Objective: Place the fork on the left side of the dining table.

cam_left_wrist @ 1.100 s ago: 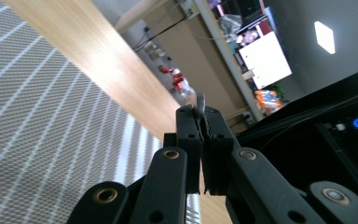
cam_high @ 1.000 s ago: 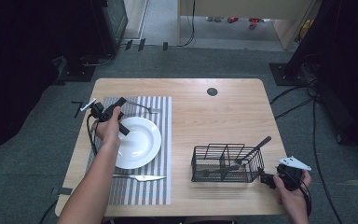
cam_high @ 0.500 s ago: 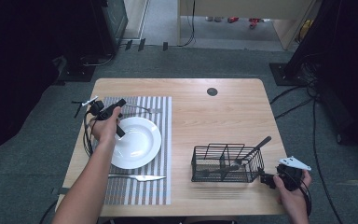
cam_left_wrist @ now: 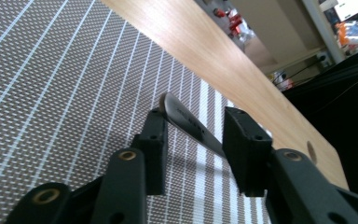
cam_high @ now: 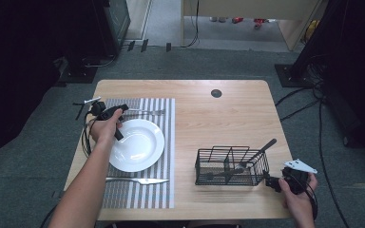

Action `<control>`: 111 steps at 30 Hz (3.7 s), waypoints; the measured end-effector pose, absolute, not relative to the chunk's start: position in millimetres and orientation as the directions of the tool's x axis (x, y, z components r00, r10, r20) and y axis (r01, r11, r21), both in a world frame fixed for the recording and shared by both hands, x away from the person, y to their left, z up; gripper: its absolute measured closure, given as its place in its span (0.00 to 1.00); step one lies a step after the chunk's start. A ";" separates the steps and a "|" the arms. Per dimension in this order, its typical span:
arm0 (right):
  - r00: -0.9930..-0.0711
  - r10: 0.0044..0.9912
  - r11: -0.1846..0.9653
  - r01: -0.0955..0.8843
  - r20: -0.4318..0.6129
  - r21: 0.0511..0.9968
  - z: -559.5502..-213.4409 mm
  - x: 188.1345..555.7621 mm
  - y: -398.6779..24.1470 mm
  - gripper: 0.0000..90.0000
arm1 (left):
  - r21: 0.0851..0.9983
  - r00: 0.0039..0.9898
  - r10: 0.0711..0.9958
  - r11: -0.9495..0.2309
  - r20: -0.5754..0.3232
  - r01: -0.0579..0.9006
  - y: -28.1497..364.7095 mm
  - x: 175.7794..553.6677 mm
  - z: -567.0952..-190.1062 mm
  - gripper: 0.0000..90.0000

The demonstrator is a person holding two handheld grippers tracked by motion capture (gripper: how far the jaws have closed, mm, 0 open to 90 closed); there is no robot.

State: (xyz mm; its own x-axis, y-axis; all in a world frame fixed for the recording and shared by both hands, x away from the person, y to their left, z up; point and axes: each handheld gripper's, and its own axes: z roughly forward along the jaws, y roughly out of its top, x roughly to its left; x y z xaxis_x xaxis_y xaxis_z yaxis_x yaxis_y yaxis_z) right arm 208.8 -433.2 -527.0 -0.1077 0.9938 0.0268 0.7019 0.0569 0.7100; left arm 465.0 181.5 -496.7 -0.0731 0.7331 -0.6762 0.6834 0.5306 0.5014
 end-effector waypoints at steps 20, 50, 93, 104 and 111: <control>-0.108 0.994 0.057 0.702 0.027 0.710 -527.0 208.8 -433.2 0.00 | 0.548 -0.033 0.789 0.456 -0.613 0.701 179.5 468.1 -489.4 0.61; -0.107 0.994 0.057 0.702 0.026 0.710 -527.0 208.8 -433.1 0.00 | 0.853 0.234 0.906 0.207 -0.352 0.480 197.7 390.5 -409.6 0.35; -0.105 0.994 0.056 0.703 0.026 0.709 -527.0 208.9 -433.1 0.00 | 0.850 0.240 0.940 0.088 -0.244 0.519 236.1 271.2 -456.0 0.29; -0.102 0.994 0.054 0.704 0.025 0.708 -526.9 208.8 -433.0 0.00 | 0.817 0.226 0.949 0.053 -0.220 0.574 238.8 257.0 -484.3 0.28; -0.100 0.995 0.054 0.703 0.024 0.709 -527.0 208.7 -432.9 0.00 | 0.796 0.227 0.959 -0.004 -0.168 0.605 237.5 252.1 -495.3 0.28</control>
State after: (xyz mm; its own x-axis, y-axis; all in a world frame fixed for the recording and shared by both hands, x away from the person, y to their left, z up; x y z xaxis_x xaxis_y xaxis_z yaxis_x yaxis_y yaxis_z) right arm 208.7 -432.9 -527.0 -0.1000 0.9947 0.0238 0.7035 0.0538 0.7087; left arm 252.1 237.5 -495.3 0.2272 0.9593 -0.1678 0.6052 -0.0041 0.7961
